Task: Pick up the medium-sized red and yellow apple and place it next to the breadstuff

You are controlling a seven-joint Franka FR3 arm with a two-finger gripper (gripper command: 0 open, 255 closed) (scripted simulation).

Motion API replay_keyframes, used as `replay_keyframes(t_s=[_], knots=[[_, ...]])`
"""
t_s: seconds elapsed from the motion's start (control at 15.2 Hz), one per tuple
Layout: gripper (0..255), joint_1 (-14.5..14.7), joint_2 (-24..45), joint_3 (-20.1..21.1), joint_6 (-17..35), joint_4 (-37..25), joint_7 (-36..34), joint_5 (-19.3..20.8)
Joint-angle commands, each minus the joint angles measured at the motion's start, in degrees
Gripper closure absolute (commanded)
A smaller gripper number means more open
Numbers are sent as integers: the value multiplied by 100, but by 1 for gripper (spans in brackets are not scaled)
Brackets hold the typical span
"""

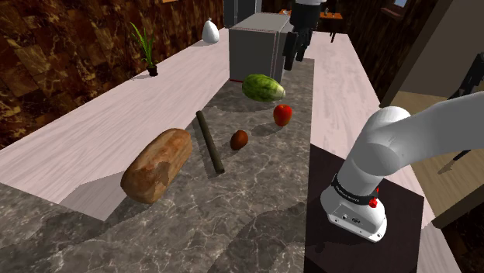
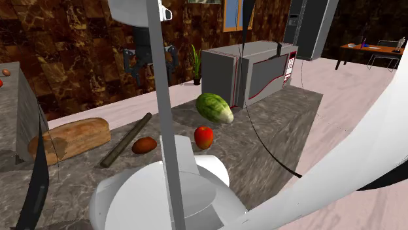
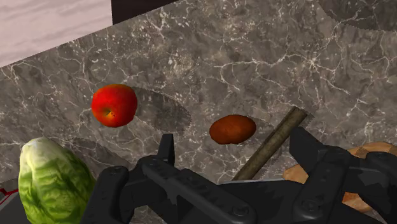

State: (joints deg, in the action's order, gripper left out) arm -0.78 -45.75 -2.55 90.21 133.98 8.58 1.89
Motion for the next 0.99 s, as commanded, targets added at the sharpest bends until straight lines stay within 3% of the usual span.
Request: replay_keyframes(t_s=[0.0, 0.46, 0.92], knots=[[0, 0, 0, 0, 0, 0, 0, 0], [0, -133, 488, -684, 1111, 620, 799, 407], [0, -222, 1428, -1395, 2297, 848, 1608, 674]])
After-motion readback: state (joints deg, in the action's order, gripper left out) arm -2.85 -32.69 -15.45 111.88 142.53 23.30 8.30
